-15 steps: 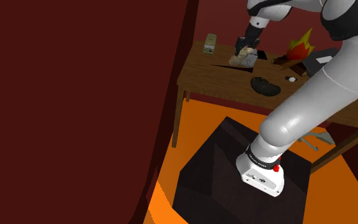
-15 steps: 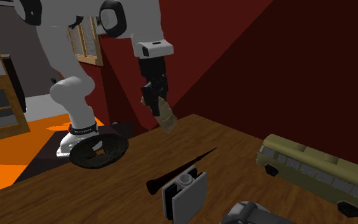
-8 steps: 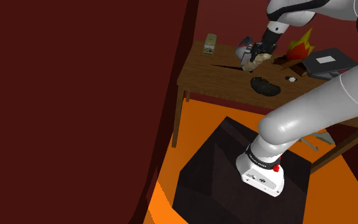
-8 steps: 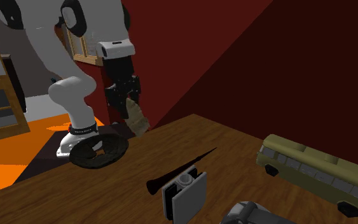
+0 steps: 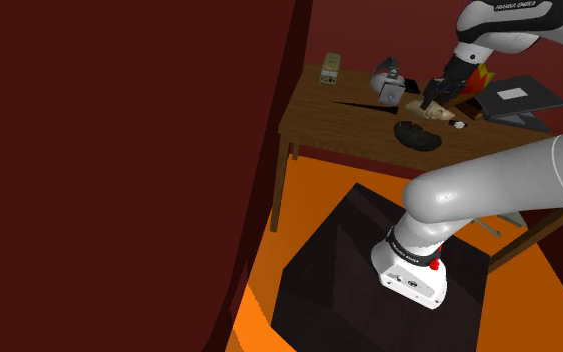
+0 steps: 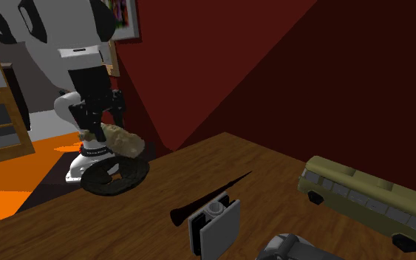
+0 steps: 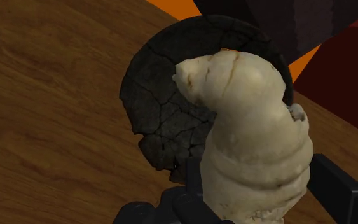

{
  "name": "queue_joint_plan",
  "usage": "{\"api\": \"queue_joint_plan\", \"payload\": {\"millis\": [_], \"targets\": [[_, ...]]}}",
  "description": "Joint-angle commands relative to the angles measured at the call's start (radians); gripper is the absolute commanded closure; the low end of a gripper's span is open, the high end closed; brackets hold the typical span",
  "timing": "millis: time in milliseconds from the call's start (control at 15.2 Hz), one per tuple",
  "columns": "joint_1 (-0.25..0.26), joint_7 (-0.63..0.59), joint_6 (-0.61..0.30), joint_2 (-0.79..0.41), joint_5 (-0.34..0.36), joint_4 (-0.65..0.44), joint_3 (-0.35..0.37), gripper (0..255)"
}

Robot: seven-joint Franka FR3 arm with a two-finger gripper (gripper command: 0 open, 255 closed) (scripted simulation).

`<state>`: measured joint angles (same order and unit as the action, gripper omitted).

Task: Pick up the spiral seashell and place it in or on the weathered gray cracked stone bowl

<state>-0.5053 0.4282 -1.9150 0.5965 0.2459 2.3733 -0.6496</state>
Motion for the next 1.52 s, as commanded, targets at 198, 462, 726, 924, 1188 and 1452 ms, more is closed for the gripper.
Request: {"api": "queue_joint_plan", "payload": {"millis": [198,462,726,924,1188,1452], "targets": [[-0.01,0.013,-0.056,0.0,0.017,0.055,-0.023,255],[-0.01,0.018,-0.113,-0.016,0.023,0.097,-0.043,255],[-0.007,0.025,-0.172,-0.036,0.028,0.135,-0.065,255],[-0.004,0.029,-0.204,-0.049,0.03,0.154,-0.077,255],[-0.004,0.029,-0.204,-0.049,0.03,0.154,-0.077,255],[-0.004,0.029,-0.204,-0.049,0.03,0.154,-0.077,0]]}}
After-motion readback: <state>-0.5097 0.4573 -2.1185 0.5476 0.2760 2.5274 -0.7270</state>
